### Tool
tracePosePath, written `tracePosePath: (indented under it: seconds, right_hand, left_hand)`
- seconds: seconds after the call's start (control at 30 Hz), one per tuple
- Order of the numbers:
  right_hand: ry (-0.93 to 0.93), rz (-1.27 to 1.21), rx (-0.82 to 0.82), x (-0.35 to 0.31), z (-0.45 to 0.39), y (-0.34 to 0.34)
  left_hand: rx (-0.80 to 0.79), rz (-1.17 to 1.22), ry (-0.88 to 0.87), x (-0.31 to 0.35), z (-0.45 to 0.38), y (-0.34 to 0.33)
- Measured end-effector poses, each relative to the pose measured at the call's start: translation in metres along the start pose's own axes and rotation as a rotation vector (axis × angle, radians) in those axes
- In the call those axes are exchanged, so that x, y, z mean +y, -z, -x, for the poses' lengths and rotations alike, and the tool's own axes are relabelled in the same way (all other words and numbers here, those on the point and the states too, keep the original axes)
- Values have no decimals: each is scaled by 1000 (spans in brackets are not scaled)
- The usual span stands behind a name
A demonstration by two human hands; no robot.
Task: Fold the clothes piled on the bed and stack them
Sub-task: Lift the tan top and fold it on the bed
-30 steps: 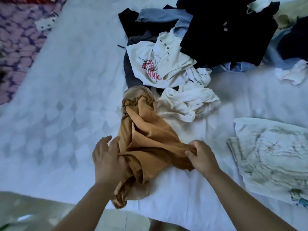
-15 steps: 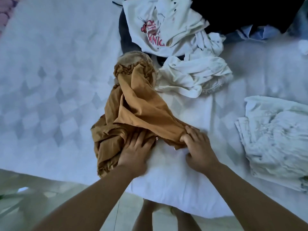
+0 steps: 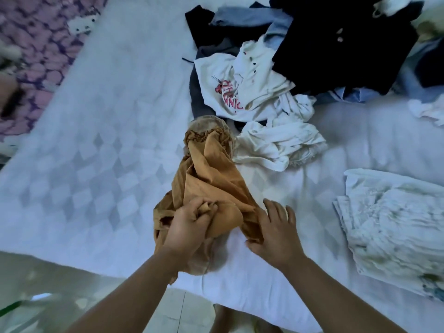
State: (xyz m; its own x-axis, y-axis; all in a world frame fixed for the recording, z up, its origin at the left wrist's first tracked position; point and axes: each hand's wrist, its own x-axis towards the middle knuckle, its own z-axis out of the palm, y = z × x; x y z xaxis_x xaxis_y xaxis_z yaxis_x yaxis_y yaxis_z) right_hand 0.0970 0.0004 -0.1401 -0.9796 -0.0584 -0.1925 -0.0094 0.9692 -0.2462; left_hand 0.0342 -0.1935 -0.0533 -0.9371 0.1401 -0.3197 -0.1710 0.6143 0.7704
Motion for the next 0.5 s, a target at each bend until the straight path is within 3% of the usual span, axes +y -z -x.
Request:
tracePosePath:
  seconds: [0.13, 0.3, 0.5]
  right_hand:
    - [-34, -239, 260, -12, 1, 27]
    - [-96, -696, 282, -13, -8, 111]
    - [40, -712, 490, -30, -21, 242]
  left_hand:
    - [43, 85, -7, 23, 8, 29]
    - [64, 217, -53, 69, 14, 71]
    - [-1, 183, -185, 139, 16, 122]
